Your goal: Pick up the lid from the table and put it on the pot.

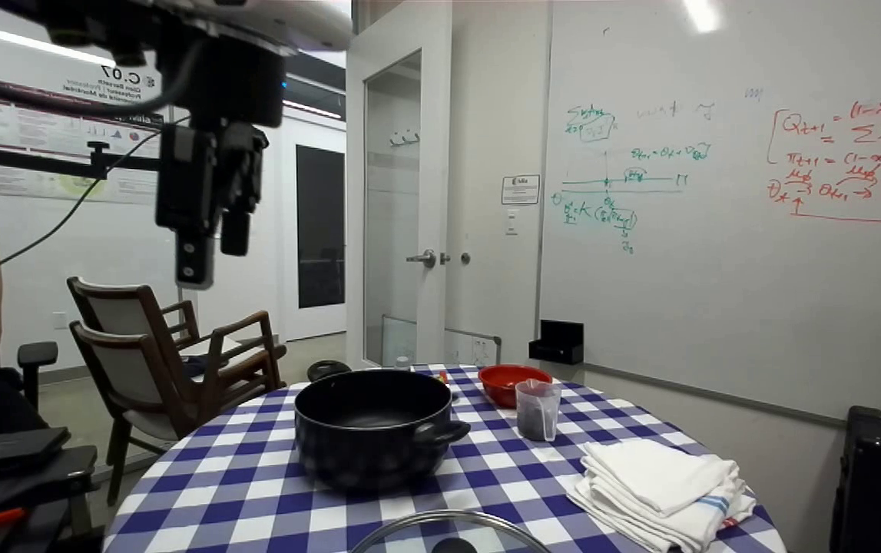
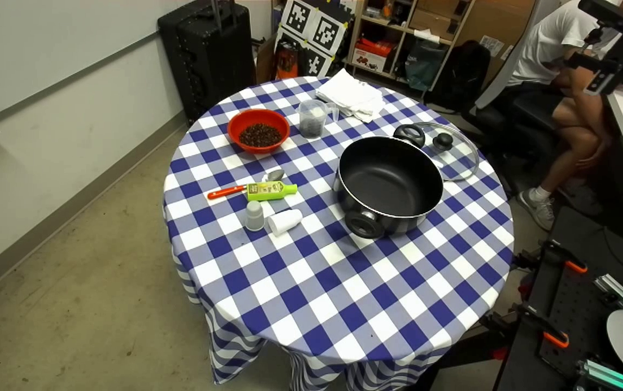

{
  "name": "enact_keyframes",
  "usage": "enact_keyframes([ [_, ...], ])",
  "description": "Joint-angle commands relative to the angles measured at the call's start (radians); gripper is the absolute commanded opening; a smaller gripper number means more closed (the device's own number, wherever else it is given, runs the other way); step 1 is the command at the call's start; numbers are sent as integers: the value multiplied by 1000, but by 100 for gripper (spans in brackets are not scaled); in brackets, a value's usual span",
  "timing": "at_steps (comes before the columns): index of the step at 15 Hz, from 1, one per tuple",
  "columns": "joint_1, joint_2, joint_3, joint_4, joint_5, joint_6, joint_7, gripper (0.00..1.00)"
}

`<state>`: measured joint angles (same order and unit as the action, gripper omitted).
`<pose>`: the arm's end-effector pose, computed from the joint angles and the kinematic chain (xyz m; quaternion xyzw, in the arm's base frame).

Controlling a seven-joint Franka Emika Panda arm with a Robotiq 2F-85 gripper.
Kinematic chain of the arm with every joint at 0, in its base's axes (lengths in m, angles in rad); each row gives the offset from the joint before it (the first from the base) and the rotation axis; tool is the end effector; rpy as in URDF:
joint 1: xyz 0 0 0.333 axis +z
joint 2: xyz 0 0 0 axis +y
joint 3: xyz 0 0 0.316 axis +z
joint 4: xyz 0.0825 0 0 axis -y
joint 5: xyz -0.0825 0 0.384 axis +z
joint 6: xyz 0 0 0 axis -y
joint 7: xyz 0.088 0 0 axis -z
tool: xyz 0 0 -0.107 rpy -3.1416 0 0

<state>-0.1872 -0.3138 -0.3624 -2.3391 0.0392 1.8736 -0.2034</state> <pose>0.3704 -0.2285 0.4369 -0.9797 0.1659 0.0537 0.0986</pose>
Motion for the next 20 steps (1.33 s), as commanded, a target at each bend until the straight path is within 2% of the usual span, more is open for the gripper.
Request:
enact_keyframes([
  [1,-19,163,21,45,52,188,54,100],
  [5,-17,309,61,62,68,394,141,100],
  [9,-10,459,102,106,33,522,255,100],
  [13,0,593,130,157,21,568,318,100],
  [20,-9,755,152,264,35,555,323,100],
])
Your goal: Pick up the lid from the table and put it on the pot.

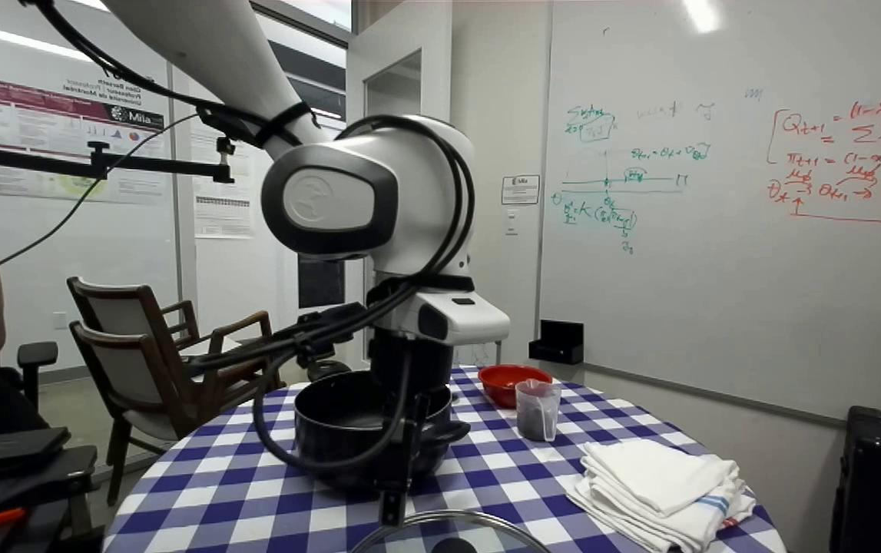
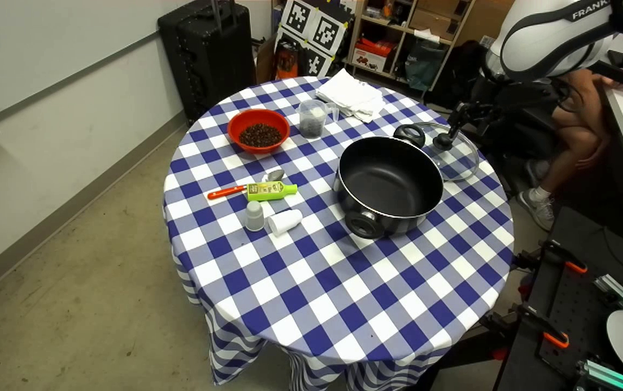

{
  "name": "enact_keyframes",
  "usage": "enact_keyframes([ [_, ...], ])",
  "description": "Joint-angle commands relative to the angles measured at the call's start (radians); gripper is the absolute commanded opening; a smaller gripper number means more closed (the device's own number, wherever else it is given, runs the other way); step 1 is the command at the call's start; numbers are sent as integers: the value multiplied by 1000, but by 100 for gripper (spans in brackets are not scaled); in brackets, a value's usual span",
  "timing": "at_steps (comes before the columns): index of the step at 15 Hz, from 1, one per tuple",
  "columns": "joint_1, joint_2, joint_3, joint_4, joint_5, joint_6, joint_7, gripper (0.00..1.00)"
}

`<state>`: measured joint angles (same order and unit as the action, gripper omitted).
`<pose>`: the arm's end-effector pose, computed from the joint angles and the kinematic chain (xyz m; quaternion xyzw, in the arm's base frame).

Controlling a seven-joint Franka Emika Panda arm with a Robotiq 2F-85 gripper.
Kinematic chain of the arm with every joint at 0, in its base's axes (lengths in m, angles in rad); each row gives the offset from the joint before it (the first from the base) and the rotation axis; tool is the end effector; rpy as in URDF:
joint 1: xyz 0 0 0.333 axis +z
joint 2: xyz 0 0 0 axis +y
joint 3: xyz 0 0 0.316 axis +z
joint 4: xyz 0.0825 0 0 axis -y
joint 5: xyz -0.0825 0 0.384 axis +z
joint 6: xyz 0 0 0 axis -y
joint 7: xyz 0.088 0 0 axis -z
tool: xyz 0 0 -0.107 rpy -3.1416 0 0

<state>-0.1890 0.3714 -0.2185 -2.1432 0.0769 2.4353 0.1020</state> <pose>0.5177 -0.2235 0.2262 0.9606 -0.2752 -0.0362 0.0103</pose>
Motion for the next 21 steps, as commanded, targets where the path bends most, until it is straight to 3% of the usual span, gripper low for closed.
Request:
enact_keyframes([
  [1,-8,88,10,82,-1,-7,16,100],
  [15,-70,269,37,266,31,-29,-17,100],
  [16,-75,275,42,273,33,-30,-22,75],
  [18,-82,284,47,284,35,-34,-26,67],
  [21,-88,284,54,288,37,-41,-30,44],
])
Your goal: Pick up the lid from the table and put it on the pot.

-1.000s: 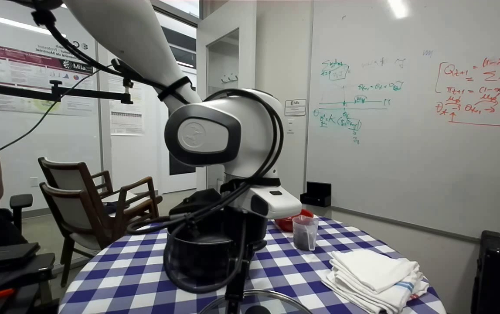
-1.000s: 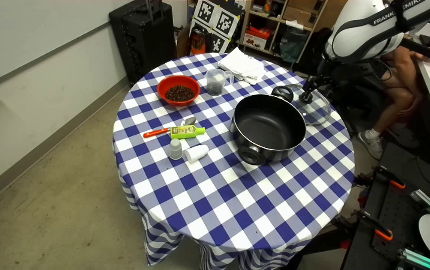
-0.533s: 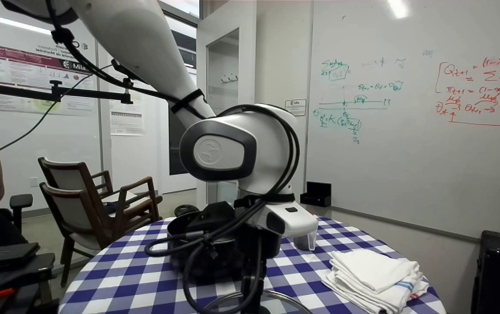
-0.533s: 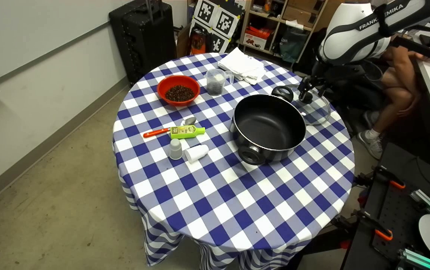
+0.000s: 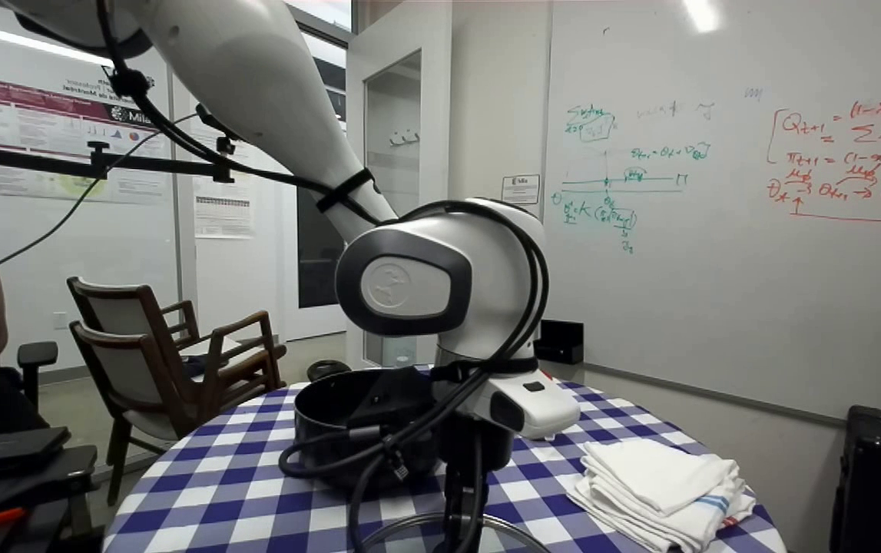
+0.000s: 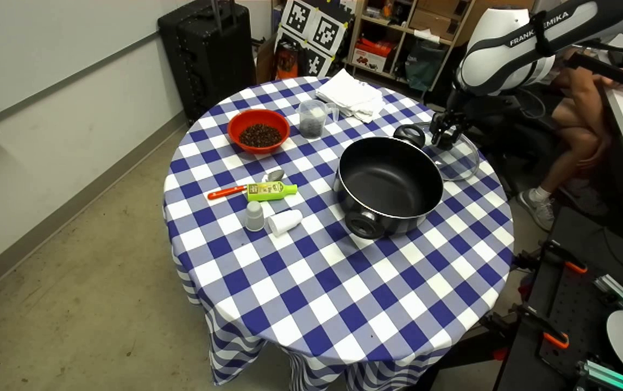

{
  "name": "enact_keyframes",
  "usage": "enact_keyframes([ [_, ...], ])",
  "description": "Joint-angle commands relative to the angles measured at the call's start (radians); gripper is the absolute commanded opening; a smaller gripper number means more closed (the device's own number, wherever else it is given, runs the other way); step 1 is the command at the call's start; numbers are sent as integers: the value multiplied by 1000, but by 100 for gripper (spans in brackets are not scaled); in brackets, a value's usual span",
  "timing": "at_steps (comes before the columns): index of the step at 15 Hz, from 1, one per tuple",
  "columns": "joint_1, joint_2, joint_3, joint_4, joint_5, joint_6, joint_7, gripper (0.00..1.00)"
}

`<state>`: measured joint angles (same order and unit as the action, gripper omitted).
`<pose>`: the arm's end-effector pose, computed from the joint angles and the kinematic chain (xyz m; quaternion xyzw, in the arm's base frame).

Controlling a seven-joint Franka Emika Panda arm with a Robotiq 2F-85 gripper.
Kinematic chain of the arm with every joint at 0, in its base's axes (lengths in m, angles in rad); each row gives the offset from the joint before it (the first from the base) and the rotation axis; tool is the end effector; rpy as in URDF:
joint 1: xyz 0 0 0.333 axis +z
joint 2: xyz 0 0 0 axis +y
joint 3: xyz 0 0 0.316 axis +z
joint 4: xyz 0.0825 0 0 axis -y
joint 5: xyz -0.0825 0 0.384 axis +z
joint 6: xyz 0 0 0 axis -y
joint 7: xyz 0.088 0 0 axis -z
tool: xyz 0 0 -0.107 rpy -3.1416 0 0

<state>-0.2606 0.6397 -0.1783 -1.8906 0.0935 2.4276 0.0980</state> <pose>0.5636 -0.2607 0.1604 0.9569 -0.2859 -0.0486 0.0168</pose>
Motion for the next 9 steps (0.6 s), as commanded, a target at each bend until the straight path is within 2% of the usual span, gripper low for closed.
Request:
enact_keyframes([
  [1,-16,10,14,37,18,-42,-27,35],
  [5,-19,-10,12,25,18,-67,-30,25],
  [9,-22,-61,7,-22,19,-80,-35,25],
])
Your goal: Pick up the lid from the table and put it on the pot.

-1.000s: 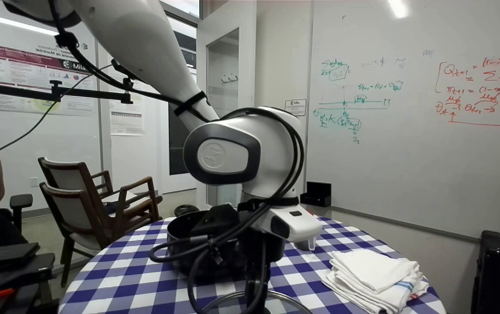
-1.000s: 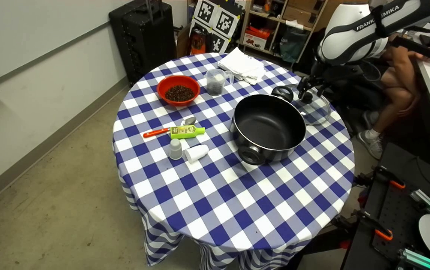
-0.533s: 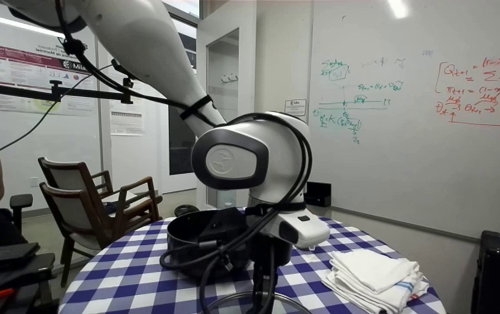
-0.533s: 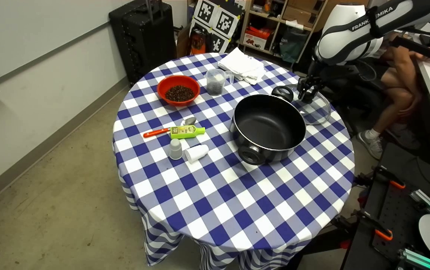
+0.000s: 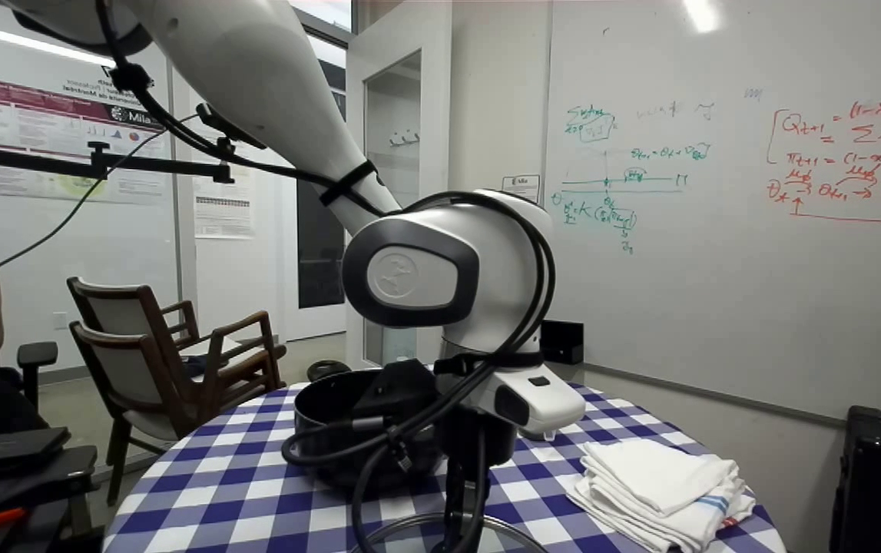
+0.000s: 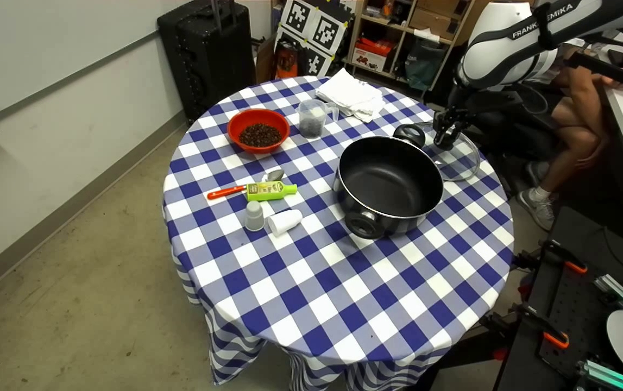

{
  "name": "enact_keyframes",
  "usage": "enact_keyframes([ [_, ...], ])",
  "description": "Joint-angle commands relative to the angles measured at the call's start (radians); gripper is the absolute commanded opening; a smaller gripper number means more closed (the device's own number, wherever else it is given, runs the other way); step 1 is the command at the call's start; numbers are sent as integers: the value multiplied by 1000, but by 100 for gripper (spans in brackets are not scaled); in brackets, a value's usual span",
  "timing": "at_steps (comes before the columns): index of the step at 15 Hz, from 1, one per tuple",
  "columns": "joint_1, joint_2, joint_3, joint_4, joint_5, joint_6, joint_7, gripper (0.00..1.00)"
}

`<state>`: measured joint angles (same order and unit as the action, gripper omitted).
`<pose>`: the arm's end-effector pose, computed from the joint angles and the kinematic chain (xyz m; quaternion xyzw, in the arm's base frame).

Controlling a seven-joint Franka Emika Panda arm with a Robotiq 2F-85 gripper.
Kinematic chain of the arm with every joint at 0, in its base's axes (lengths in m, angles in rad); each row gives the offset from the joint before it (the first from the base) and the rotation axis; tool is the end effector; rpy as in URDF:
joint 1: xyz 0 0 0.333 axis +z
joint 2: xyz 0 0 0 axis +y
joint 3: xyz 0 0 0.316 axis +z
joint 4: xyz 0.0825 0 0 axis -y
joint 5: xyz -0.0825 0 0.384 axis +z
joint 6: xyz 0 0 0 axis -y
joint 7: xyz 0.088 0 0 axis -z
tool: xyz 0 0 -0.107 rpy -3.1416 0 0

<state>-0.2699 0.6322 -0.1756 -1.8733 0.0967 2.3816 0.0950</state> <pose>0.5645 -0.2644 0.1676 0.9555 -0.2888 -0.0587 0.0113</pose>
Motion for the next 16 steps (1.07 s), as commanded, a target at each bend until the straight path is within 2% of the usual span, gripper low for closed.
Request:
enact_keyframes([
  [1,-17,-72,3,-55,16,-37,-39,25],
  [8,-4,-275,-67,-180,-36,-74,-12,25],
  [12,16,-404,-68,-228,-65,-129,-3,25],
  [16,61,-535,-35,-290,-89,-193,-2,25],
])
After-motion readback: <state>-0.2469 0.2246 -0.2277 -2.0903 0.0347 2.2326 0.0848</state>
